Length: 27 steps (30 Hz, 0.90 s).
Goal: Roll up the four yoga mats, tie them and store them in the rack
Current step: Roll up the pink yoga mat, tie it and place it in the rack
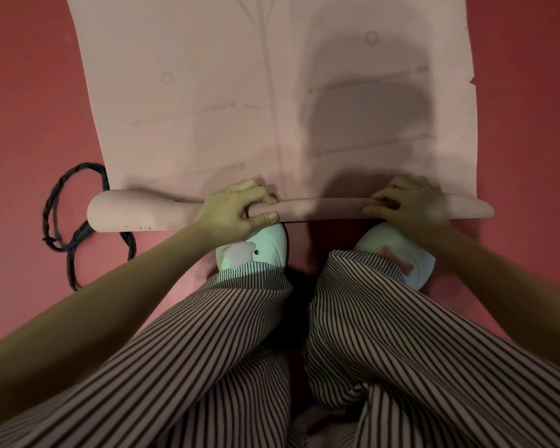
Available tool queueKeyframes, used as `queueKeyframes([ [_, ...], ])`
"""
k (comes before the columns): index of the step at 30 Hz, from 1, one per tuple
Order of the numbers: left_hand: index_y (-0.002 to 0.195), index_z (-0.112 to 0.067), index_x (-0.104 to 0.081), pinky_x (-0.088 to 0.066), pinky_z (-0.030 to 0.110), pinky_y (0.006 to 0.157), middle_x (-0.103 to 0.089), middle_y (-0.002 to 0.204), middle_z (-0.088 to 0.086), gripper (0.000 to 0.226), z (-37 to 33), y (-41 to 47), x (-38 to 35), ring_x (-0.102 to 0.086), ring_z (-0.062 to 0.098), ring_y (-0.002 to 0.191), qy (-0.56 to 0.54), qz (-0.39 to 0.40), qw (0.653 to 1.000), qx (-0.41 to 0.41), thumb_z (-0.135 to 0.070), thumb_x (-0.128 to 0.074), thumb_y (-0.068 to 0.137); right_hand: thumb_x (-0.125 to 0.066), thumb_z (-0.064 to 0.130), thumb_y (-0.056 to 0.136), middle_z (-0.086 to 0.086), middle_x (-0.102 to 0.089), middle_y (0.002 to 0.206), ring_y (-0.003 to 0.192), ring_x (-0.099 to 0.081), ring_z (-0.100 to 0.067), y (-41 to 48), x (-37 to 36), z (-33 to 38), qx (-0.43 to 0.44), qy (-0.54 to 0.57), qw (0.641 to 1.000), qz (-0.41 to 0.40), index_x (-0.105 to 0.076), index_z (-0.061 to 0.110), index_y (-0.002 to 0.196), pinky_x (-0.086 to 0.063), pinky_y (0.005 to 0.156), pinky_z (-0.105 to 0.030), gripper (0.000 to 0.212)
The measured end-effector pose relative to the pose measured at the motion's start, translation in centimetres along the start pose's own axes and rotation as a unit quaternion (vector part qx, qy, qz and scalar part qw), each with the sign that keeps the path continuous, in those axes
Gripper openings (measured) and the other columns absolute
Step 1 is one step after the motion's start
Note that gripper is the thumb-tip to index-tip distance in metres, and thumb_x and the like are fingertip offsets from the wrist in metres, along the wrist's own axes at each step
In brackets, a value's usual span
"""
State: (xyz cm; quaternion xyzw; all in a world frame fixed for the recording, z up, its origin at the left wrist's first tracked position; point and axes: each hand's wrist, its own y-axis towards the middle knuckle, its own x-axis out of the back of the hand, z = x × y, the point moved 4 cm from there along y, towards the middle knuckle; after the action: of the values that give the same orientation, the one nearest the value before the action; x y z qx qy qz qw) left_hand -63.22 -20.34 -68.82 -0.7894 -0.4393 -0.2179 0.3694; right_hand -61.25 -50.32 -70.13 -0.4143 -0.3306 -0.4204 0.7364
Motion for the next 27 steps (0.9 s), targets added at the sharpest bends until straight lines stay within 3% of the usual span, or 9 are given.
queueKeyframes([
  [2,0.102,-0.024,-0.067,-0.037,0.025,0.076,-0.060,0.101,-0.010,0.055,0.0,-0.1,-0.1,-0.048,0.001,0.087,0.000,-0.006,1.000,-0.002,-0.066,-0.045,0.074,-0.056,0.067,0.071,-0.001,-0.061,0.086,0.087,-0.053,-0.021,-0.3,0.2,0.2,-0.043,-0.009,0.999,-0.008,-0.068,0.016,0.086,-0.024,0.081,-0.030,0.054],
  [5,0.103,-0.023,-0.068,-0.038,0.025,0.076,-0.062,0.102,-0.008,0.056,0.1,-0.1,0.0,-0.054,0.008,0.096,0.003,-0.011,1.000,-0.004,-0.066,-0.045,0.075,-0.072,0.054,0.070,-0.001,-0.057,0.072,0.071,-0.051,-0.020,-0.4,0.3,-0.3,-0.104,0.075,0.992,-0.020,-0.059,0.010,0.074,-0.032,0.069,-0.031,0.046],
  [8,0.102,-0.023,-0.070,-0.035,0.022,0.073,-0.063,0.098,-0.006,0.053,-0.1,-0.2,0.0,-0.054,0.008,0.095,0.010,-0.023,1.000,-0.015,-0.063,-0.047,0.076,-0.074,0.053,0.068,-0.002,-0.058,0.068,0.064,-0.052,-0.018,-0.3,0.0,-0.6,-0.134,0.127,0.982,0.034,-0.059,0.012,0.069,-0.039,0.060,-0.038,0.044],
  [12,0.096,-0.021,-0.073,-0.037,0.026,0.074,-0.064,0.083,-0.001,0.045,-0.2,-0.3,0.0,-0.060,0.020,0.082,0.068,-0.077,0.994,-0.044,-0.057,-0.050,0.082,-0.076,0.053,0.068,0.003,-0.052,0.062,0.057,-0.045,-0.011,1.0,0.6,-0.7,-0.163,0.137,0.974,0.081,-0.054,0.014,0.061,-0.034,0.053,-0.030,0.045],
  [17,0.085,-0.016,-0.074,-0.036,0.033,0.073,-0.061,0.075,0.002,0.044,-0.6,0.7,0.3,-0.056,0.026,0.080,0.093,-0.066,0.991,-0.063,-0.051,-0.046,0.084,-0.072,0.054,0.071,0.002,-0.044,0.061,0.060,-0.041,-0.015,2.1,0.6,-0.8,-0.144,0.087,0.984,0.060,-0.042,0.014,0.056,-0.026,0.051,-0.030,0.052],
  [19,0.083,-0.015,-0.074,-0.039,0.032,0.074,-0.059,0.076,0.002,0.046,-0.6,1.0,0.4,-0.053,0.024,0.082,0.073,-0.048,0.994,-0.064,-0.051,-0.045,0.083,-0.059,0.066,0.072,0.004,-0.043,0.070,0.074,-0.039,-0.014,1.7,0.0,-0.7,-0.083,0.024,0.996,0.036,-0.045,0.014,0.063,-0.021,0.061,-0.030,0.054],
  [21,0.086,-0.013,-0.074,-0.034,0.024,0.075,-0.055,0.079,-0.002,0.053,-0.6,1.5,0.6,-0.049,0.016,0.084,0.046,-0.020,0.998,-0.043,-0.054,-0.042,0.081,-0.051,0.072,0.069,0.005,-0.044,0.078,0.083,-0.035,-0.014,1.8,-0.2,-0.7,-0.039,-0.003,0.999,0.018,-0.047,0.018,0.069,-0.017,0.071,-0.027,0.055],
  [23,0.090,-0.013,-0.075,-0.029,0.018,0.072,-0.052,0.080,-0.007,0.059,-0.6,2.0,0.8,-0.050,0.012,0.084,0.032,0.014,0.999,-0.024,-0.058,-0.039,0.079,-0.063,0.065,0.071,0.002,-0.048,0.075,0.079,-0.045,-0.019,2.3,0.1,-0.9,-0.052,0.038,0.998,0.019,-0.049,0.017,0.076,-0.026,0.072,-0.031,0.050],
  [27,0.103,-0.019,-0.074,-0.033,0.021,0.070,-0.061,0.086,-0.001,0.065,-0.6,2.0,0.9,-0.059,0.020,0.087,0.060,0.015,0.998,-0.017,-0.063,-0.033,0.077,-0.070,0.036,0.080,0.002,-0.050,0.071,0.075,-0.048,-0.021,1.9,-0.3,-0.4,-0.016,0.090,0.996,0.016,-0.060,0.007,0.071,-0.020,0.065,-0.027,0.032],
])
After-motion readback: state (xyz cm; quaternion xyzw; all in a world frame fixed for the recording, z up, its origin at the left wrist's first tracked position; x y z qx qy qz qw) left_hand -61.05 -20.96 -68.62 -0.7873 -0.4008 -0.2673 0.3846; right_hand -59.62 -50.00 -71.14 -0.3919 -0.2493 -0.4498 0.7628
